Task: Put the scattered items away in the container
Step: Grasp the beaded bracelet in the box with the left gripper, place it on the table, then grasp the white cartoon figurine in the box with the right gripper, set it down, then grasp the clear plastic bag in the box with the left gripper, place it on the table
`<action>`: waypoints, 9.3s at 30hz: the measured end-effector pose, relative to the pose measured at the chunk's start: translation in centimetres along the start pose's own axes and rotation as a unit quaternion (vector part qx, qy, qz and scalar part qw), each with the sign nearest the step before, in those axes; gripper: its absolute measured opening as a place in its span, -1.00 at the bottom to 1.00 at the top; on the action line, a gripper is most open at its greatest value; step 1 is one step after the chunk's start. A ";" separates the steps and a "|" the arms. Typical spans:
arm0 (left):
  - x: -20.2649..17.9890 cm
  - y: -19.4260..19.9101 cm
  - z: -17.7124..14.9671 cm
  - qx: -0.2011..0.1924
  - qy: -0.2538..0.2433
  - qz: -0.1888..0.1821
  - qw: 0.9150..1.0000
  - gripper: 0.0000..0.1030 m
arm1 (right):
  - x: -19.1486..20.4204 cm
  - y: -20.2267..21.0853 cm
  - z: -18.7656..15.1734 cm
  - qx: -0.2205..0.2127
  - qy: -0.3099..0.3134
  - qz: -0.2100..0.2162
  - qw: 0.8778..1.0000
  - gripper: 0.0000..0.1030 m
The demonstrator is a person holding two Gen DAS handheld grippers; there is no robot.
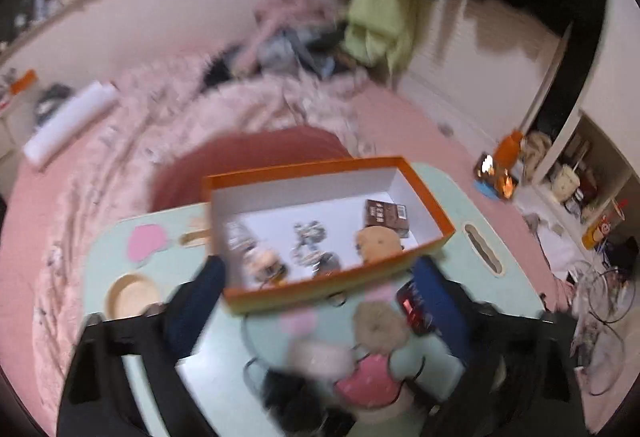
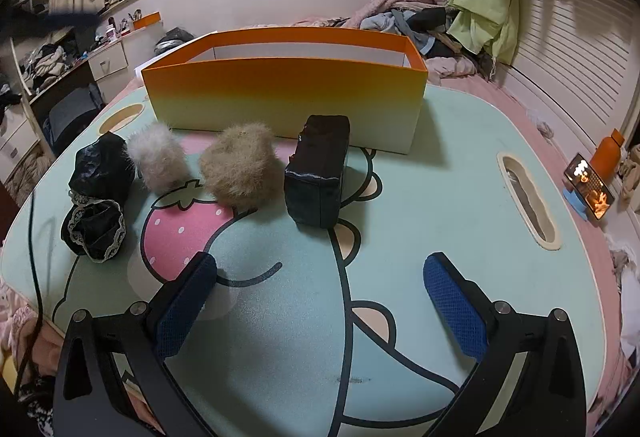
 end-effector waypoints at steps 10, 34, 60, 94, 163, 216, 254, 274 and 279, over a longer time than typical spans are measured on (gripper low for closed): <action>1.1 -14.6 3.4 0.184 0.079 0.041 0.979 0.09 | -0.2 0.1 -0.3 -0.004 0.001 0.005 1.000 0.99; 1.7 2.4 1.7 -0.035 0.038 -0.024 0.998 -0.68 | 0.0 0.3 -0.5 -0.005 0.002 0.007 1.000 0.99; 7.1 2.1 -14.1 -0.041 0.128 0.028 0.991 0.63 | 0.2 0.2 -0.5 -0.004 0.003 0.008 1.000 0.99; -0.3 0.2 -18.6 -0.052 0.011 0.096 0.994 0.57 | 3.1 6.8 10.6 -0.071 0.041 0.061 0.995 0.90; 0.0 -0.6 -19.0 -0.060 0.000 0.106 0.993 1.00 | -2.6 1.2 1.8 0.046 -0.013 0.105 0.993 0.15; 2.6 -9.8 2.7 0.154 0.055 0.173 0.971 -0.17 | -0.9 0.5 -0.6 -0.018 -0.013 0.003 1.000 0.86; 1.6 -15.0 4.6 0.149 0.035 0.128 0.980 -0.45 | -0.7 0.3 -0.6 -0.022 -0.015 0.010 1.000 0.86; 3.3 0.6 -13.9 -0.008 0.051 0.047 0.998 -0.45 | -0.3 0.1 -0.3 -0.018 -0.009 0.000 1.000 0.88; 2.9 -0.3 -16.5 -0.019 0.060 0.045 0.997 -0.43 | -0.3 0.0 -0.3 -0.017 -0.006 0.001 1.000 0.88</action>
Point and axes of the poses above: each gripper's, at about its wrist camera, not at the fingertips, and y roughly against the way its jaws point, x to its left, z to its top, the point moved 1 cm from there along -y, roughly the way its jaws point, and after that the axes turned 3 degrees about -y, right-handed, at the moved point
